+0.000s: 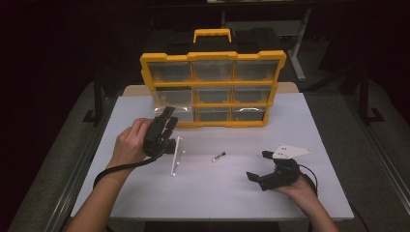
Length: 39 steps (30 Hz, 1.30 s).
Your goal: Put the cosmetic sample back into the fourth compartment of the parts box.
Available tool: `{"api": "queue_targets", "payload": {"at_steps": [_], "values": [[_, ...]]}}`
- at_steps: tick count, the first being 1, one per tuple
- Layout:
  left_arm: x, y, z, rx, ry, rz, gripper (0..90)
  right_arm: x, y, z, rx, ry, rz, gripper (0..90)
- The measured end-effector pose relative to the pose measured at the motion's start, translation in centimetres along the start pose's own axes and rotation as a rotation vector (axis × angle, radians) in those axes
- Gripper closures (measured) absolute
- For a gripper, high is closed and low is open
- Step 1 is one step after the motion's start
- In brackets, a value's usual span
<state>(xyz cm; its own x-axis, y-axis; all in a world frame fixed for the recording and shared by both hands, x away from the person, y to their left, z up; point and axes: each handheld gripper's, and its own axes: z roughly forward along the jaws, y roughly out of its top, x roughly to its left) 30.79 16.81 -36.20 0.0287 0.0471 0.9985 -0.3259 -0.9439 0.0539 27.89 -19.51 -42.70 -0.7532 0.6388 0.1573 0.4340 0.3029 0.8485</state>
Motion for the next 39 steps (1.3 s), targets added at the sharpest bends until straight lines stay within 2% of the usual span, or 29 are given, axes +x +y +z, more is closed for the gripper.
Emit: {"api": "queue_targets", "payload": {"at_steps": [15,22,28,33,39], "values": [[-2.1,0.3,-1.1,-0.010,-0.005,-0.018,32.1,0.0,-0.1,0.0,0.001,0.000,0.002,0.2],[-3.2,0.2,-1.6,-0.019,-0.010,-0.028,28.7,0.0,-0.1,0.0,-0.005,0.000,-0.002,0.2],[-4.4,0.2,-2.0,-0.025,-0.023,-0.013,25.3,0.1,-0.1,-0.1,-0.004,0.000,-0.002,0.2],[-5.0,0.2,-2.2,-0.019,-0.035,-0.026,23.4,0.1,-0.1,-0.1,-0.005,0.000,-0.001,0.2],[-5.8,0.1,-2.5,-0.009,-0.030,-0.030,16.5,0.1,-0.1,-0.1,-0.007,0.001,-0.005,0.2]]}}
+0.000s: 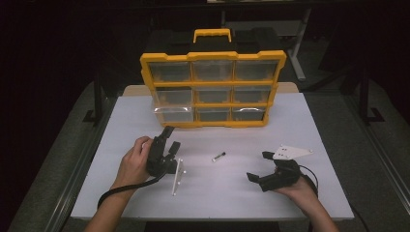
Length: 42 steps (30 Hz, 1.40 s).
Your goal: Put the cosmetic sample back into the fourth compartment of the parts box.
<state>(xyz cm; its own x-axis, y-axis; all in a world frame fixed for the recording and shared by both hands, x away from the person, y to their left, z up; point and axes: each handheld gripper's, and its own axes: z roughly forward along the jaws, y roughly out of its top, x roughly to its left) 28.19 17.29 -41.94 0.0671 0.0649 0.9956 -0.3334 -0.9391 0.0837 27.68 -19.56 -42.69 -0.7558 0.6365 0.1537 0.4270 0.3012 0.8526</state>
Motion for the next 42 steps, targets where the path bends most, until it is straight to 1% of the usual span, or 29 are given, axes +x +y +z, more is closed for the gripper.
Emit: {"api": "queue_targets", "payload": {"at_steps": [2,3,7,8,13,15,17,19,21,24,28,30,33,42], "values": [[-0.3,0.1,-0.1,0.001,-0.006,-0.013,15.7,0.0,0.0,0.0,0.000,-0.001,0.000,0.2],[-0.5,0.1,-0.1,0.001,0.000,-0.013,15.0,0.0,0.0,0.0,0.000,0.000,0.001,0.2],[-1.0,0.2,-0.4,0.011,-0.014,-0.015,13.6,0.0,0.0,0.0,-0.004,-0.001,-0.001,0.2],[-1.2,0.3,-0.5,0.010,-0.010,-0.024,12.6,0.0,0.0,0.0,-0.005,-0.001,0.000,0.2],[-1.9,0.3,-0.6,0.016,-0.014,-0.029,9.4,0.0,0.0,-0.1,-0.007,-0.003,0.004,0.2],[-2.1,0.2,-0.6,0.018,-0.017,-0.038,8.6,0.1,0.0,-0.1,-0.006,-0.002,0.001,0.2],[-2.4,0.2,-0.7,0.022,-0.012,-0.044,5.7,0.1,0.0,-0.2,-0.006,-0.001,0.007,0.2],[-2.6,0.3,-0.7,0.024,-0.018,-0.040,4.7,0.1,0.0,-0.2,-0.006,-0.002,0.003,0.2],[-2.8,0.3,-0.8,0.021,-0.012,-0.035,2.9,0.1,0.0,-0.2,-0.006,-0.003,0.003,0.2],[-3.0,0.1,-0.8,0.024,-0.012,-0.044,2.5,0.1,0.0,-0.2,-0.007,-0.005,0.009,0.2],[-3.1,0.0,-1.0,0.025,-0.011,-0.052,1.8,0.0,-0.1,-0.3,-0.006,-0.009,0.003,0.2],[-3.1,0.0,-1.1,0.027,-0.011,-0.060,0.4,0.0,-0.1,-0.4,-0.008,-0.010,0.006,0.2],[-3.2,-0.1,-1.3,0.029,-0.016,-0.066,0.0,0.0,-0.2,-0.4,-0.005,-0.011,0.006,0.2],[-4.0,-0.3,-1.5,0.012,-0.034,-0.053,0.0,0.0,-0.2,-0.4,-0.006,-0.011,0.003,0.2]]}}
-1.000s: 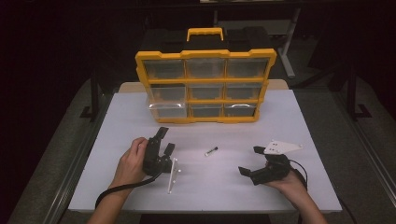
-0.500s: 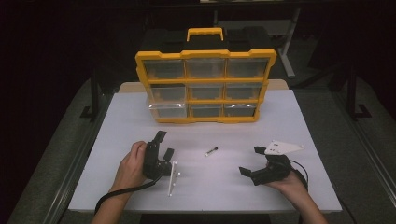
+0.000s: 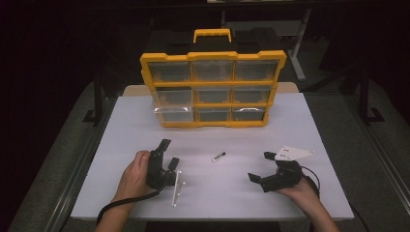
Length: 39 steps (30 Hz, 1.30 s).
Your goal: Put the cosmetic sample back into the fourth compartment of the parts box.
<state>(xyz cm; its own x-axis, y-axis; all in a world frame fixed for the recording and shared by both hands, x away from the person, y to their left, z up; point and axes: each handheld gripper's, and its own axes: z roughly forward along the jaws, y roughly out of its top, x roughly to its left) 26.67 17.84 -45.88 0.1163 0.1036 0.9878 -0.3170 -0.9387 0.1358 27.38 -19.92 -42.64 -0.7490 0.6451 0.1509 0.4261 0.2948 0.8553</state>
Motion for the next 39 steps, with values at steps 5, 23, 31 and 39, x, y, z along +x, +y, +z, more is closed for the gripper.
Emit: {"api": "queue_targets", "payload": {"at_steps": [5,23,31,39], "values": [[-0.36,-0.15,0.20,-0.007,-0.015,-0.007,0.0,-0.02,-0.02,-0.03,0.001,-0.001,0.004,0.2],[-0.36,-0.78,0.44,0.000,-0.056,-0.121,0.0,0.09,-0.05,0.10,0.006,0.001,0.002,0.2],[-0.41,-0.63,0.46,-0.006,-0.077,-0.161,0.1,0.09,-0.07,0.14,0.001,0.000,0.010,0.2],[-0.02,-0.92,0.48,0.005,-0.107,-0.252,0.1,0.07,-0.07,0.12,-0.001,0.001,0.011,0.2]]}}
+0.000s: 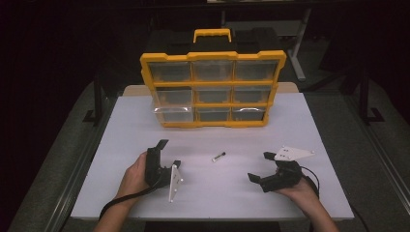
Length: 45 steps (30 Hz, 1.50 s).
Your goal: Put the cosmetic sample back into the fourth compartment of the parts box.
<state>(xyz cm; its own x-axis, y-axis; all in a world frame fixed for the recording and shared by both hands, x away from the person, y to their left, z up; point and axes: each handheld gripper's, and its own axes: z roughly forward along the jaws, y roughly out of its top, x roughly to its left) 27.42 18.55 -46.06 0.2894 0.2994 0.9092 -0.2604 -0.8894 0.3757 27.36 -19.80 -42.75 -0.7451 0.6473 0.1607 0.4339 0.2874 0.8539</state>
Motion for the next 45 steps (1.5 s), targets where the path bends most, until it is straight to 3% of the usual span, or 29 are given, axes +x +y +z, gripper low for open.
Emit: {"api": "queue_targets", "payload": {"at_steps": [13,16,25,43,45], "values": [[1.0,-0.4,-0.1,0.009,-0.073,-0.185,0.1,0.0,0.0,0.0,0.004,-0.002,-0.007,0.2],[1.2,-0.5,-0.1,0.010,-0.081,-0.203,0.1,0.0,0.0,0.1,0.004,-0.002,-0.007,0.2],[1.3,-0.7,0.0,-0.002,-0.124,-0.315,0.1,0.0,-0.1,0.1,0.006,-0.002,-0.009,0.2],[1.9,-1.1,0.1,0.004,-0.204,-0.442,0.1,-0.2,-0.6,0.3,0.013,-0.004,-0.005,0.2],[2.2,-1.1,0.1,0.006,-0.227,-0.479,0.1,-0.1,-0.6,0.3,0.011,-0.005,-0.004,0.2]]}}
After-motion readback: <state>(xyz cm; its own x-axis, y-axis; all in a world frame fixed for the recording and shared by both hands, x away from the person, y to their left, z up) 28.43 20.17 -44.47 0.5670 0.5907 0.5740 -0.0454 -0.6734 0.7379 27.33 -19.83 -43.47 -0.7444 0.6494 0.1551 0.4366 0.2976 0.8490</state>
